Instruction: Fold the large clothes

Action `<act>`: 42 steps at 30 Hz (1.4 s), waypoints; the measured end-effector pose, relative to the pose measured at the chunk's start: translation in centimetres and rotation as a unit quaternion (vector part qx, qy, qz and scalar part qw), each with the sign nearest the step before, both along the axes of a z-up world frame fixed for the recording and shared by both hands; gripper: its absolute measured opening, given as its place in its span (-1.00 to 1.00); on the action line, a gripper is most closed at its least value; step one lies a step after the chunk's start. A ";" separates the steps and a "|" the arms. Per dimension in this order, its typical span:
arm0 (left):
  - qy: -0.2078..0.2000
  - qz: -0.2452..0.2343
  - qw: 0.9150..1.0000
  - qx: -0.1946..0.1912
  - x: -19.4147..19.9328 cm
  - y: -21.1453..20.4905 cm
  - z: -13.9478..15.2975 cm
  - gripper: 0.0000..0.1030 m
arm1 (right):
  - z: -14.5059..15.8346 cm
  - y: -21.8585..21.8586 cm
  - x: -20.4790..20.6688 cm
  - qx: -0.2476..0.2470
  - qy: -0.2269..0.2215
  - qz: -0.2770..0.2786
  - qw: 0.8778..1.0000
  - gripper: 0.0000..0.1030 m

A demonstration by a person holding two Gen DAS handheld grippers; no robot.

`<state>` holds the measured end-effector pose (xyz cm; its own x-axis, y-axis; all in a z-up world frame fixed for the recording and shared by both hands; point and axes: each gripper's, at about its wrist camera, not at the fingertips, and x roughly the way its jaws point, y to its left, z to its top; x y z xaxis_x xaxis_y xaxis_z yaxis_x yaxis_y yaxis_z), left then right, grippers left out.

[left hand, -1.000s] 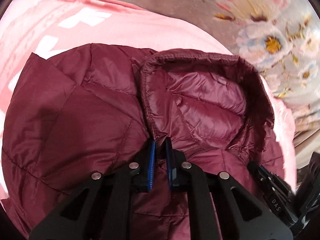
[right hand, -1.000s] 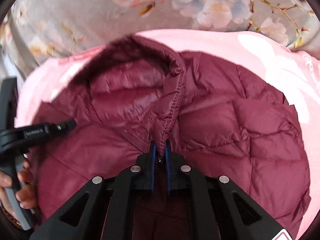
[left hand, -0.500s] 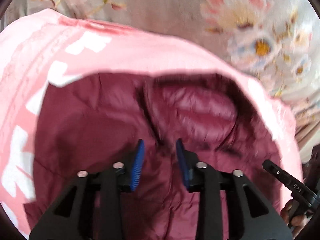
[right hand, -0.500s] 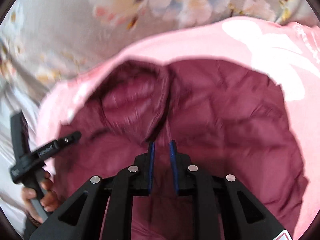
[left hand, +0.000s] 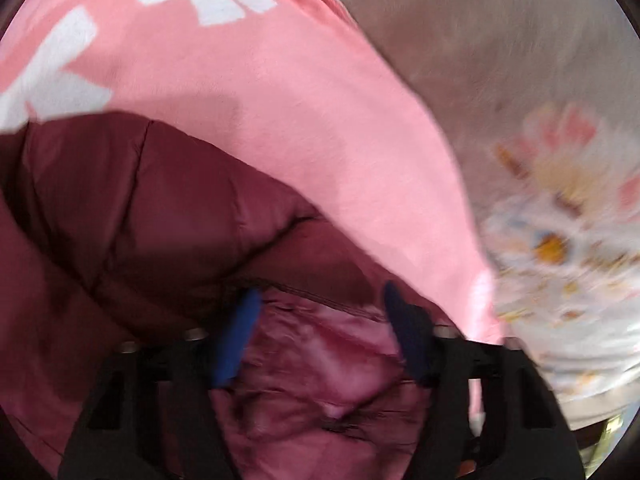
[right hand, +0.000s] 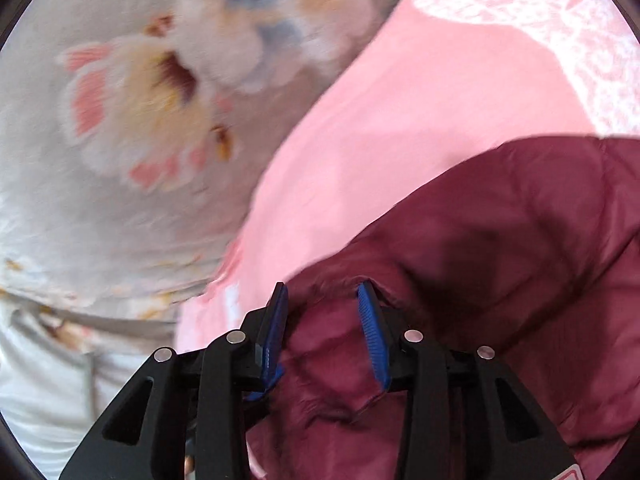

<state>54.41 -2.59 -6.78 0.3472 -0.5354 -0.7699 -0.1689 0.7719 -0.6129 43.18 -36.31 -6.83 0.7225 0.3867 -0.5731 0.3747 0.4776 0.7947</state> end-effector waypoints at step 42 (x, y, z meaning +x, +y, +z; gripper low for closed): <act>-0.213 -0.107 0.909 0.341 -4.8 -8.0 -1.3 -0.34 | -2.1 7.8 0.6 -0.434 0.045 0.108 0.893 -0.88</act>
<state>49.58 -10.61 -8.12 0.6360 -0.0746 -0.7681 0.1711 0.9842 0.0461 43.83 -28.50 -8.96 0.6203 -0.1071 -0.7770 0.2424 0.9683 0.0601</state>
